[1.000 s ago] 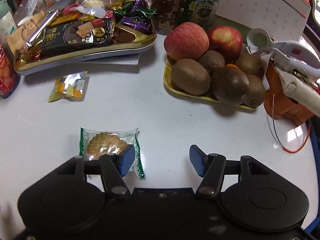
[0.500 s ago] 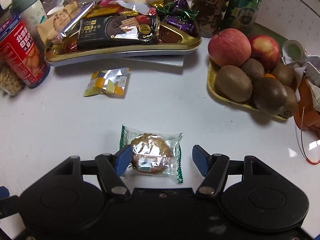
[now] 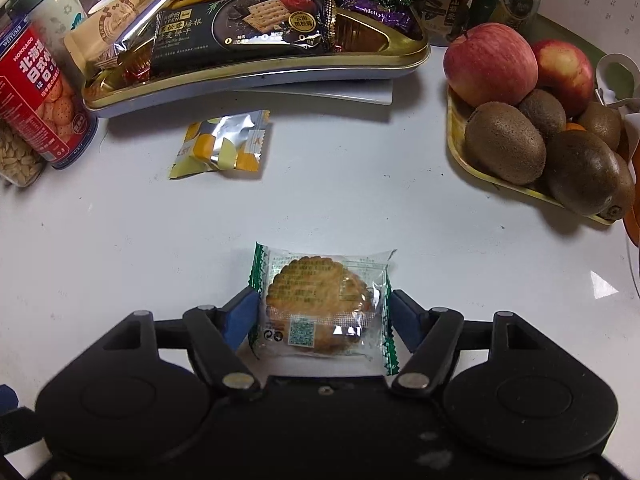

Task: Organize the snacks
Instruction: 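Move the right gripper to the round cookie packet and grasp it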

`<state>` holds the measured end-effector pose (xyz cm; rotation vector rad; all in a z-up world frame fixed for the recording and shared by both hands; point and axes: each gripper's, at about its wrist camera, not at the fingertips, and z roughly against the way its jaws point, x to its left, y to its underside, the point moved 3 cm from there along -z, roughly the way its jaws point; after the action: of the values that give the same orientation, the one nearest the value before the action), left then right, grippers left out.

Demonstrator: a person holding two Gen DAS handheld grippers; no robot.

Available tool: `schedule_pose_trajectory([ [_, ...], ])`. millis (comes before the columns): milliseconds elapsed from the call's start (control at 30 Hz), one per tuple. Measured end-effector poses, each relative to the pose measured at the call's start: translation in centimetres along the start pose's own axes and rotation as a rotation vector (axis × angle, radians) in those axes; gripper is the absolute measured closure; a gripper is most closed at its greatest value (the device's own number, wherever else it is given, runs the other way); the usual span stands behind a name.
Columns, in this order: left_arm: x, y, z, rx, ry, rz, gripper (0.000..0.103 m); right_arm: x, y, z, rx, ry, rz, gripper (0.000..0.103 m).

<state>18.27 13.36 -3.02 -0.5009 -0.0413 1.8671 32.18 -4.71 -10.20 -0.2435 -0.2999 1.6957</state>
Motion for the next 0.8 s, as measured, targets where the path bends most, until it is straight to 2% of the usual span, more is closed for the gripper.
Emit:
schedule_pose_trajectory([
  [200, -0.1, 0.0, -0.2, 0.01, -0.002, -0.007, 0.043, 0.4, 0.4, -0.5, -0.014, -0.005, 0.02, 0.028],
  [400, -0.2, 0.1, -0.3, 0.012, -0.009, -0.021, 0.043, -0.4, 0.3, 0.1, -0.012, -0.025, -0.006, 0.044],
  [800, -0.5, 0.1, -0.6, 0.012, -0.029, -0.053, 0.043, -2.8, 1.7, 1.1, -0.024, -0.107, -0.138, 0.053],
])
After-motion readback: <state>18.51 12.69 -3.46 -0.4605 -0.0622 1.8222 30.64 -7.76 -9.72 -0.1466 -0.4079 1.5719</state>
